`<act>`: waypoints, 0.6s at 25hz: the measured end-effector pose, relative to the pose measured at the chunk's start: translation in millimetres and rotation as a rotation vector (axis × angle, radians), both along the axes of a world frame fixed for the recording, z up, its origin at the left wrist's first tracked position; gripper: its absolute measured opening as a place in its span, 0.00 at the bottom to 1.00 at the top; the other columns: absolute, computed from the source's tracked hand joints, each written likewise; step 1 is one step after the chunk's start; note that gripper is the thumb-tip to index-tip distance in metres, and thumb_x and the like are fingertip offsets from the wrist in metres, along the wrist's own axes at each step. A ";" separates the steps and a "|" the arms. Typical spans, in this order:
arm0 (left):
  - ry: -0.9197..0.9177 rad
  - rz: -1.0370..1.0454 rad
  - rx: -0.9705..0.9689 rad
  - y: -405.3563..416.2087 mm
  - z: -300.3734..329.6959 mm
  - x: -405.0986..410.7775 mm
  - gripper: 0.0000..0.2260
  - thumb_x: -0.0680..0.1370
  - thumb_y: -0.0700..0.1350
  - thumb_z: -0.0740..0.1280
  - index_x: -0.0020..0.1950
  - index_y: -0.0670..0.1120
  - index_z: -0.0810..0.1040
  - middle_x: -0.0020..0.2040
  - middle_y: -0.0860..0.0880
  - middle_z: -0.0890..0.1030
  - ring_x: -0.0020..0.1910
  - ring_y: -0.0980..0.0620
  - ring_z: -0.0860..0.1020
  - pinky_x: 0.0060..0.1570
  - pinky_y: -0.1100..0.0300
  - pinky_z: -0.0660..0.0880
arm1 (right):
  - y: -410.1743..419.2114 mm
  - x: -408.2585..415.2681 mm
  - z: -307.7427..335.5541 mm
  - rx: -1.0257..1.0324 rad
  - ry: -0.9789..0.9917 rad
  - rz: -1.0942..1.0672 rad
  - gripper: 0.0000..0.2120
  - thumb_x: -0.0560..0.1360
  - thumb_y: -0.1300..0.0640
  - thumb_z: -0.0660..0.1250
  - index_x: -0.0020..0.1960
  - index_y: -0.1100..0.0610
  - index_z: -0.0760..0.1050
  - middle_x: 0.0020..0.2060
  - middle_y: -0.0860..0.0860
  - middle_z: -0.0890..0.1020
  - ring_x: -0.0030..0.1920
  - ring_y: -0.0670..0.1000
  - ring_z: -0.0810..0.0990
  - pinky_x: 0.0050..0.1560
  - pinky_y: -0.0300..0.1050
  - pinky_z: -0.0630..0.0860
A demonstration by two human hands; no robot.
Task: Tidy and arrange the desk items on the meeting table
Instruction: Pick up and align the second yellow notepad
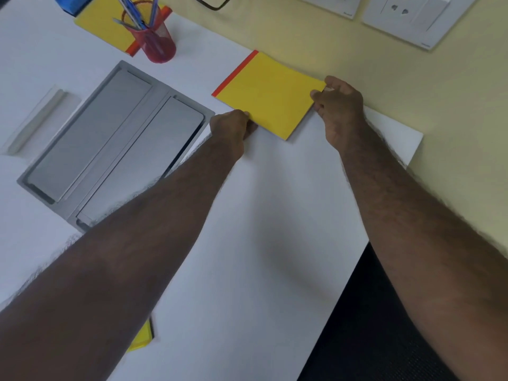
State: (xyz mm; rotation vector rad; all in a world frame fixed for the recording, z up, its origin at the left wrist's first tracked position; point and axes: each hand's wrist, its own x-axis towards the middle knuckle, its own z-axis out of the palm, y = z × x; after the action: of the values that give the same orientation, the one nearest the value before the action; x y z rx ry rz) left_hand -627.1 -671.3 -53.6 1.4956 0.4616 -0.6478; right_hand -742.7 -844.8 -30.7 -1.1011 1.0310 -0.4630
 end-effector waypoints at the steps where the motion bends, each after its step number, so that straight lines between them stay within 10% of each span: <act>1: -0.019 -0.017 0.020 0.7 4.0 -1.4 0.09 0.79 0.30 0.68 0.58 0.31 0.78 0.45 0.37 0.83 0.30 0.46 0.82 0.43 0.49 0.87 | -1.9 0.4 -1.4 -0.001 -0.010 0.000 0.27 0.77 0.70 0.74 0.75 0.62 0.74 0.63 0.55 0.78 0.60 0.52 0.81 0.72 0.53 0.78; 9: -0.223 -0.254 0.119 33.6 34.6 -30.9 0.12 0.78 0.35 0.69 0.35 0.42 0.76 0.34 0.44 0.77 0.36 0.46 0.77 0.48 0.45 0.81 | 32.5 -28.0 12.0 -0.147 0.026 0.026 0.25 0.75 0.70 0.76 0.71 0.62 0.77 0.64 0.57 0.81 0.62 0.53 0.80 0.58 0.39 0.78; 15: -0.492 -0.301 0.256 109.4 75.6 -90.0 0.11 0.79 0.47 0.72 0.60 0.47 0.84 0.49 0.50 0.86 0.53 0.48 0.84 0.63 0.46 0.80 | 128.7 -69.1 32.0 -0.309 0.057 0.168 0.19 0.75 0.66 0.77 0.62 0.53 0.81 0.58 0.52 0.84 0.58 0.49 0.82 0.60 0.45 0.80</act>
State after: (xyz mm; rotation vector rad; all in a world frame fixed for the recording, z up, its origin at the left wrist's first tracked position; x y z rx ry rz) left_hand -717.0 -561.9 21.9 1.9186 -0.0663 -0.4363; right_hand -811.8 -716.1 1.3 -1.4709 0.9255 -0.4671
